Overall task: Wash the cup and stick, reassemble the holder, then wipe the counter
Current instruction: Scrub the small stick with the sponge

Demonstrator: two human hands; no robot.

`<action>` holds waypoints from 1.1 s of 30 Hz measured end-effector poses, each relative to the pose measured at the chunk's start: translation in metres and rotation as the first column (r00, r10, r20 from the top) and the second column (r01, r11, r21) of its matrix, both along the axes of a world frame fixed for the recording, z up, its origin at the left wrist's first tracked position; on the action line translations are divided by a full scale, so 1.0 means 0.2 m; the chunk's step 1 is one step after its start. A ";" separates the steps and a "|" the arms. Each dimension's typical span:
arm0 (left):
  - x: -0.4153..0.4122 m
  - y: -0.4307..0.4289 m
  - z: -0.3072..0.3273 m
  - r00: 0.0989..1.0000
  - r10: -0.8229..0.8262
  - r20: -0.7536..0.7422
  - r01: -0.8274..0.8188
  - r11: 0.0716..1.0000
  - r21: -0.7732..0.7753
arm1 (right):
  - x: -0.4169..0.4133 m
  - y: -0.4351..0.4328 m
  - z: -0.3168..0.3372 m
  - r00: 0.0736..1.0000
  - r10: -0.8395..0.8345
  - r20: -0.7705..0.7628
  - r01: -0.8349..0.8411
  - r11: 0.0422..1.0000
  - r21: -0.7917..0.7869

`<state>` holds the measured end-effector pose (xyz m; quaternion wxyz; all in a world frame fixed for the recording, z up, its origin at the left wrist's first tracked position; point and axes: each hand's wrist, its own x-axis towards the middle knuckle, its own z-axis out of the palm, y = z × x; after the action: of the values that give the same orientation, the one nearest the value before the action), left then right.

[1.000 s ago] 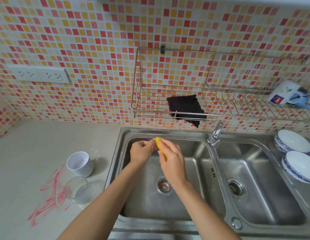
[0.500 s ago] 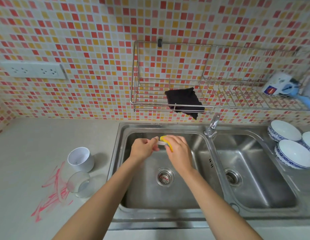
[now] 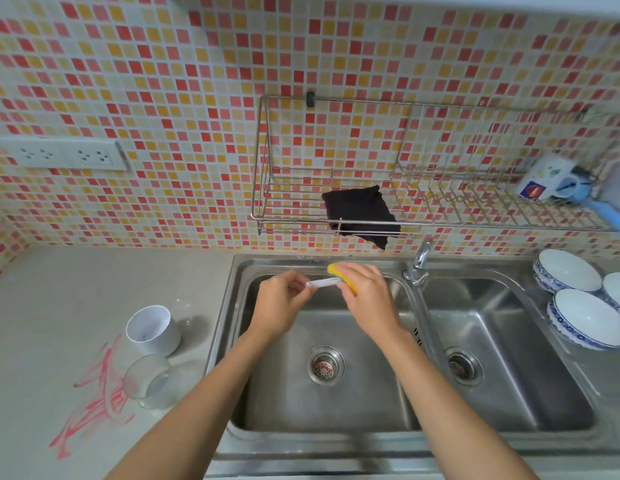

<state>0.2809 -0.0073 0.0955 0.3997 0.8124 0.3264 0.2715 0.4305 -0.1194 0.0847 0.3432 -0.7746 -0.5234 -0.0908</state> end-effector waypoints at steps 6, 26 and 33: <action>0.11 -0.03 -0.08 0.991 0.075 0.108 -0.030 0.929 -0.369 | -0.10 -0.04 -0.06 0.991 0.123 -0.050 -0.123 0.992 0.021; 0.65 -0.25 -0.25 0.983 0.182 0.027 -0.140 0.838 -0.527 | 0.34 -0.22 -0.36 0.950 -0.112 -0.292 0.150 0.982 0.114; 0.75 -0.26 -0.26 0.988 0.111 -0.110 -0.143 0.925 -0.353 | 0.45 -0.30 -0.41 0.955 -0.079 -0.285 0.108 0.990 0.087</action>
<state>0.4316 -0.0595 0.0427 0.5085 0.7138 0.4397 0.1965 0.5197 -0.1789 0.0035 0.4483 -0.7851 -0.4268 -0.0225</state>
